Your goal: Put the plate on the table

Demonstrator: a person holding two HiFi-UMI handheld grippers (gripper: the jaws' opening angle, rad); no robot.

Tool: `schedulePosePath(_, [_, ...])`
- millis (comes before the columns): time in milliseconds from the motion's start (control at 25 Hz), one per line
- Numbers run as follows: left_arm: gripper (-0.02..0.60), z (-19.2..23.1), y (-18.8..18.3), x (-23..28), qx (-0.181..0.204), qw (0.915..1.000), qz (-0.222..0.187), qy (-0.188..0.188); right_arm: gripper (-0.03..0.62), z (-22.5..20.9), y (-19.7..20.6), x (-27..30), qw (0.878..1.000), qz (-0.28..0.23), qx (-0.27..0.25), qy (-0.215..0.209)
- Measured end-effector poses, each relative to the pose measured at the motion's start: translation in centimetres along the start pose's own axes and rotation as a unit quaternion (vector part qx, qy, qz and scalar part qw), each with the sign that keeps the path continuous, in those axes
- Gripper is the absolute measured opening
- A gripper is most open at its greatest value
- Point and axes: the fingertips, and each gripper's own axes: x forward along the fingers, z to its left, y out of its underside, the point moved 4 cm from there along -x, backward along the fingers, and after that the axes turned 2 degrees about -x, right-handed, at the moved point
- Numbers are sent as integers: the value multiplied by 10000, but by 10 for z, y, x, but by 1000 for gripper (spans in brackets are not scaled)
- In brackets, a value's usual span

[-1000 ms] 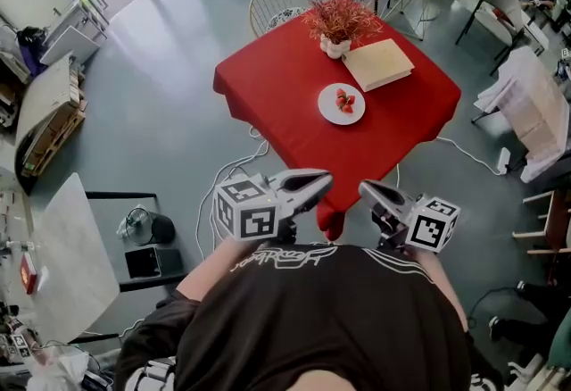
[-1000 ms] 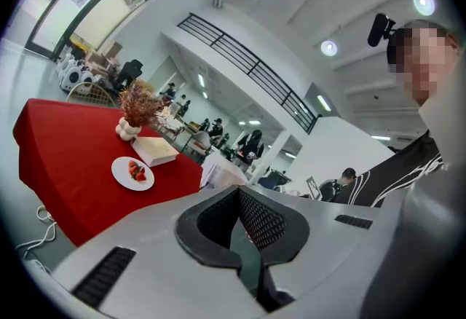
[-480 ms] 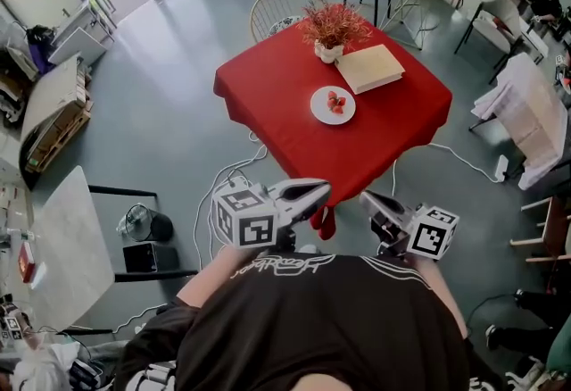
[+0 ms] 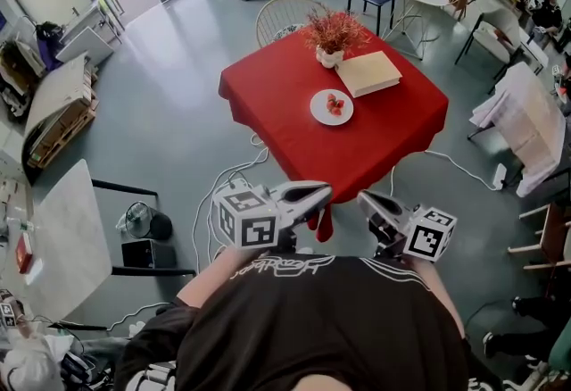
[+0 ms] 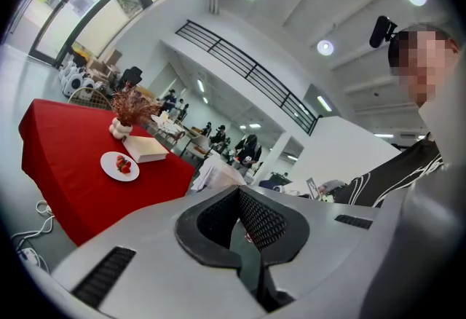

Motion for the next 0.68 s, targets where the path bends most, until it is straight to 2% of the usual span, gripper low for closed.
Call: schedulePosePath(680, [8,-16,3,3,48,9999,11,109,8,12,1,-17,9998,-167,-111,93])
